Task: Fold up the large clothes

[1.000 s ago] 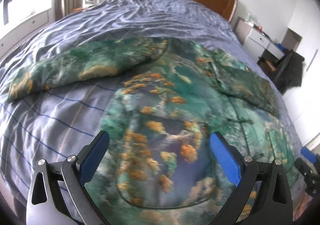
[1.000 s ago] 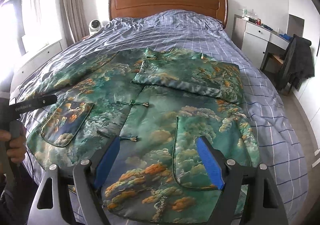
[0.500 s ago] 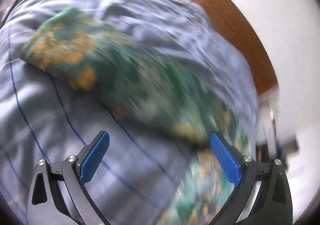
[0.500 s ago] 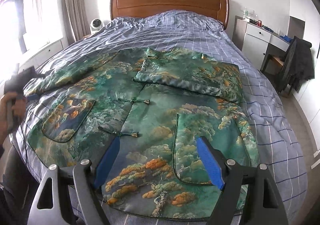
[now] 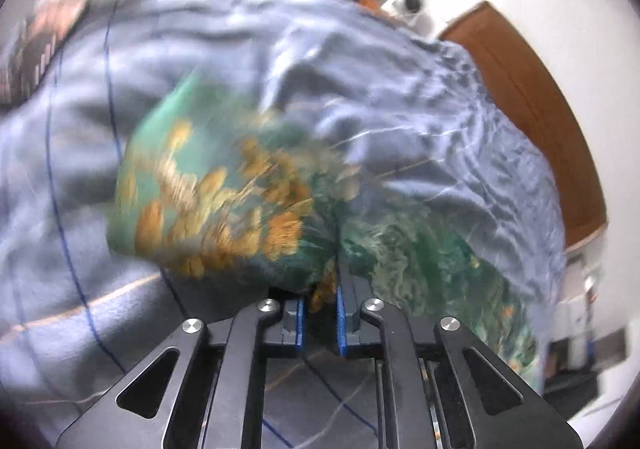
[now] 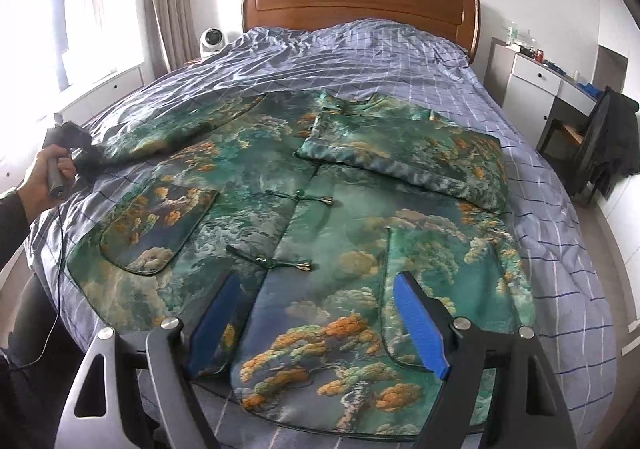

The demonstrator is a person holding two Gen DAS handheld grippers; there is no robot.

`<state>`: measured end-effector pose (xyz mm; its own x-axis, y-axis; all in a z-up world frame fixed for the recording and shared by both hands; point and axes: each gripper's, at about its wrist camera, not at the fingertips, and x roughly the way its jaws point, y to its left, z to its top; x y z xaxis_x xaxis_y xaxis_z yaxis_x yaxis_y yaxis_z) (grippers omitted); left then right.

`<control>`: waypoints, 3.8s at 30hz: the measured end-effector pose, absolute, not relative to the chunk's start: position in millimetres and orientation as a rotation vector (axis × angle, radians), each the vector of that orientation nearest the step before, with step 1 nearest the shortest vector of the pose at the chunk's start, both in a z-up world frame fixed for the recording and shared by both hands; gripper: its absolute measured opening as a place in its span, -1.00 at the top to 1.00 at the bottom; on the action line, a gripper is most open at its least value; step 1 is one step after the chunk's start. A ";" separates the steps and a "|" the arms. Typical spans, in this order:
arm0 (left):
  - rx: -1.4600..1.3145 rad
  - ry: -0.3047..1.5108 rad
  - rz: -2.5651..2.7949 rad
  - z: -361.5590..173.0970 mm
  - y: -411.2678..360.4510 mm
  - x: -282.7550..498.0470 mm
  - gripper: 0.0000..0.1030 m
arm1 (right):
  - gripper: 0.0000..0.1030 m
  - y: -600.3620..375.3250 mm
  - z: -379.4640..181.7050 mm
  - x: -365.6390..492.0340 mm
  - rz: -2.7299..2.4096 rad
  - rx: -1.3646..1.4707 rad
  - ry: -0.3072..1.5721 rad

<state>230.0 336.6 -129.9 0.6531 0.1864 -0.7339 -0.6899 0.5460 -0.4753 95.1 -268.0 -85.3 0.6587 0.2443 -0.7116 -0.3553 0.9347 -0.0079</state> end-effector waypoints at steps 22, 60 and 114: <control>0.309 0.790 -0.025 -118.0 -56.8 264.3 -0.61 | -0.57 -301.3 -76.7 85.1 0.287 -0.060 0.739; -0.205 0.875 0.047 -128.2 75.9 164.2 -0.72 | 0.37 -212.7 -123.8 406.6 0.369 -0.055 0.986; -0.078 1.019 0.042 -168.0 91.9 430.3 -0.20 | 0.01 -193.8 -186.1 412.7 0.533 -0.028 0.933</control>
